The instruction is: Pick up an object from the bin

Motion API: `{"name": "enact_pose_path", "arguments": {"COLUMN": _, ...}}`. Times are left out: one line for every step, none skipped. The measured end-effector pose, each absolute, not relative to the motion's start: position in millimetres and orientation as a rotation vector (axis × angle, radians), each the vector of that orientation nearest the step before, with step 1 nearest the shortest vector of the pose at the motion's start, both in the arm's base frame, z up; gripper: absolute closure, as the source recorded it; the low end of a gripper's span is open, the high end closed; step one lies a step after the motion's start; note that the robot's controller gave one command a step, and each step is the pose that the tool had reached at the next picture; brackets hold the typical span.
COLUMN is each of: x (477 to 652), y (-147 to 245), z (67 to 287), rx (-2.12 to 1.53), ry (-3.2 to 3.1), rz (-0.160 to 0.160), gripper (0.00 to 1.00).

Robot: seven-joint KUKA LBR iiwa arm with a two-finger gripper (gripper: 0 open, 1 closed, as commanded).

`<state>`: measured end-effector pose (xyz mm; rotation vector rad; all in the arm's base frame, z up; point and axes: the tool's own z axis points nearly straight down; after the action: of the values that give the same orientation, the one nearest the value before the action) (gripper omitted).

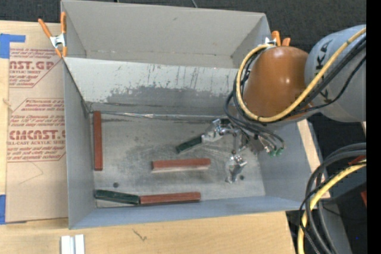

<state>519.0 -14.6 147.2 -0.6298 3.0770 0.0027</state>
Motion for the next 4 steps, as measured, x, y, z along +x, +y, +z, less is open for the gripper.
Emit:
{"name": "enact_pose_path", "arguments": {"x": 569.6, "y": 0.8, "z": 81.6, "rx": -0.808, "ry": 3.009, "rz": -0.001, "gripper": 1.00}}
{"name": "enact_pose_path", "arguments": {"x": 565.4, "y": -3.6, "z": 78.5, "rx": -0.811, "ry": 3.025, "rz": -0.006, "gripper": 0.00}}
{"name": "enact_pose_path", "arguments": {"x": 565.6, "y": -3.5, "z": 78.5, "rx": -0.810, "ry": 3.024, "rz": -0.006, "gripper": 0.00}}
{"name": "enact_pose_path", "arguments": {"x": 573.3, "y": 56.2, "z": 84.2, "rx": -0.828, "ry": 2.982, "rz": -0.009, "gripper": 1.00}}
